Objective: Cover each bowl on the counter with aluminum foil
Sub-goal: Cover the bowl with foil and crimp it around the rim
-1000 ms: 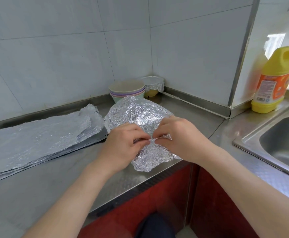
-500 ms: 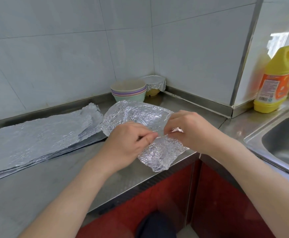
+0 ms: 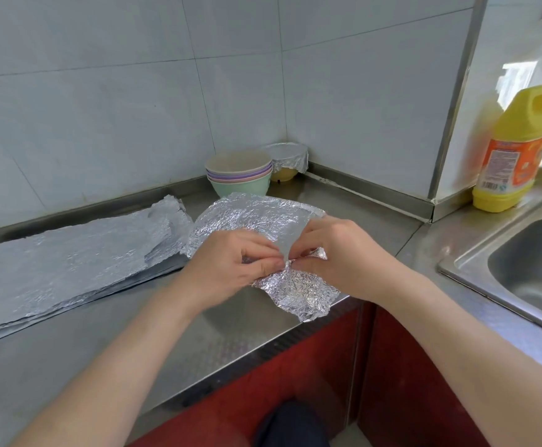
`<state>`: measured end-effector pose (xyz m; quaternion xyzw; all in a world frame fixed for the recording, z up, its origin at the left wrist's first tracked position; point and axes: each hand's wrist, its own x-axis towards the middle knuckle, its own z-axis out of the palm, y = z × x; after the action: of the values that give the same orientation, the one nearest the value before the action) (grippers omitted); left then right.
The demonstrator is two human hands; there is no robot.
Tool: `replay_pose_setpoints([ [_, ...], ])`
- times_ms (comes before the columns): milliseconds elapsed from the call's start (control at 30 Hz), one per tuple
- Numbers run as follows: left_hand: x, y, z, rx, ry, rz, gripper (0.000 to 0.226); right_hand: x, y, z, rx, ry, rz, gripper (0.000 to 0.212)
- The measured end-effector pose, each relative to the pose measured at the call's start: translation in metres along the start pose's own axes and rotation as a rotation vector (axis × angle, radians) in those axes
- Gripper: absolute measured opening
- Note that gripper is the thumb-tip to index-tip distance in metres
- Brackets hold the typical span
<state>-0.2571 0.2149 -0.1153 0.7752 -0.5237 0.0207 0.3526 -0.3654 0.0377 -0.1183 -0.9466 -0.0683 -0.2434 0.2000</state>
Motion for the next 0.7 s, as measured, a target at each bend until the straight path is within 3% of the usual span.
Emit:
replay_pose_setpoints([
  [133,-0.005,-0.004,0.004,0.052,0.074,0.043,0.013,0.003,0.005,0.005,-0.026,0.013,-0.034,0.006],
  [333,-0.004,-0.006,0.013,0.33,0.12,0.21,0.016,0.004,0.009,0.004,-0.032,-0.009,-0.043,0.004],
  [533,-0.003,-0.003,0.018,0.35,0.151,0.194,0.019,0.004,0.006,-0.002,0.029,0.039,0.016,0.016],
  [700,0.0,0.001,0.022,0.361,0.166,0.165,0.017,0.006,0.001,0.007,-0.029,0.019,0.013,0.006],
])
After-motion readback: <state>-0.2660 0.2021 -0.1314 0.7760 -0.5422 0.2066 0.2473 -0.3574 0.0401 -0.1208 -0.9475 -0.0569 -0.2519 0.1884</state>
